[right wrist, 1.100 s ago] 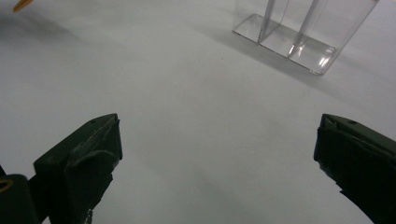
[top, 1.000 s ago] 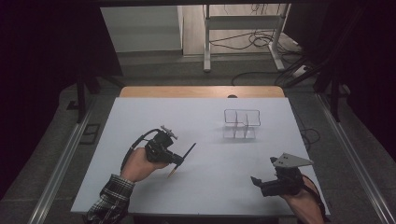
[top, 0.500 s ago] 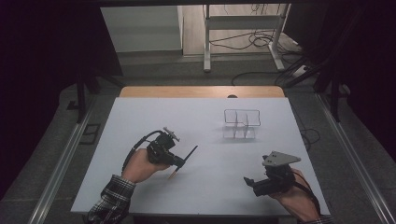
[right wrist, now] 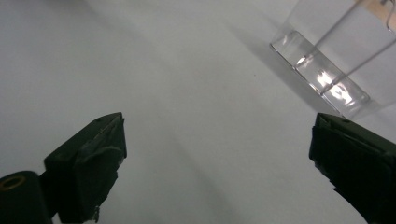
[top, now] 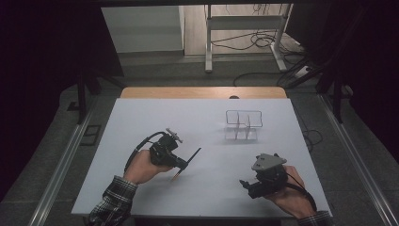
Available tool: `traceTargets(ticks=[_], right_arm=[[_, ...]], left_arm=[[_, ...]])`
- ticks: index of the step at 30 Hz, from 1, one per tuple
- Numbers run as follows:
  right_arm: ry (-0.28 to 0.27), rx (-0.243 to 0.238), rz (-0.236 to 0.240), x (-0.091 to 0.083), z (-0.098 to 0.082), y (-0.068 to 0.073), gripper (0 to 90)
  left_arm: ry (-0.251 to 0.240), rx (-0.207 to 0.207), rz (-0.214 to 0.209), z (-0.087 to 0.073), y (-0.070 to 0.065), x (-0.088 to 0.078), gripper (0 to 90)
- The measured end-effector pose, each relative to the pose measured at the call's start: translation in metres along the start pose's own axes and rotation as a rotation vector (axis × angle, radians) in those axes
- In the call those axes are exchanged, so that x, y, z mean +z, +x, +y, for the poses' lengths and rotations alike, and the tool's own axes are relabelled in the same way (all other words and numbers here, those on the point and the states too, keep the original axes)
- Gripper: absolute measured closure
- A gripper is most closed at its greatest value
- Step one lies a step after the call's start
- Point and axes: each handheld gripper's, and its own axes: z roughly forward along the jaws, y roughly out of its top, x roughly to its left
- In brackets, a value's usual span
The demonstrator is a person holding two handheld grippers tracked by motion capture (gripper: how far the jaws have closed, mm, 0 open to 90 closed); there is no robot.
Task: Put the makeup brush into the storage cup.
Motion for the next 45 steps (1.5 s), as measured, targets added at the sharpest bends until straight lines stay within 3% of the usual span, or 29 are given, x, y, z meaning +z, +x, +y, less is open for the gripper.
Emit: traceTargets(ticks=[16,20,35,45], right_arm=[[0.012,-0.291,-0.131,0.013,0.023,0.018,18.7],[0.019,-0.338,-0.157,0.017,0.028,0.023,22.7],[0.026,-0.499,-0.198,0.038,0.047,0.041,30.8],[0.033,-0.688,-0.25,0.051,0.05,0.053,40.0]], left_arm=[[0.018,0.016,-0.003,0.002,-0.004,0.003,83.3],[0.021,0.019,-0.004,0.003,-0.005,0.003,83.4],[0.029,0.034,0.002,0.004,-0.01,0.005,83.3],[0.043,0.041,0.006,0.006,-0.012,0.008,83.3]])
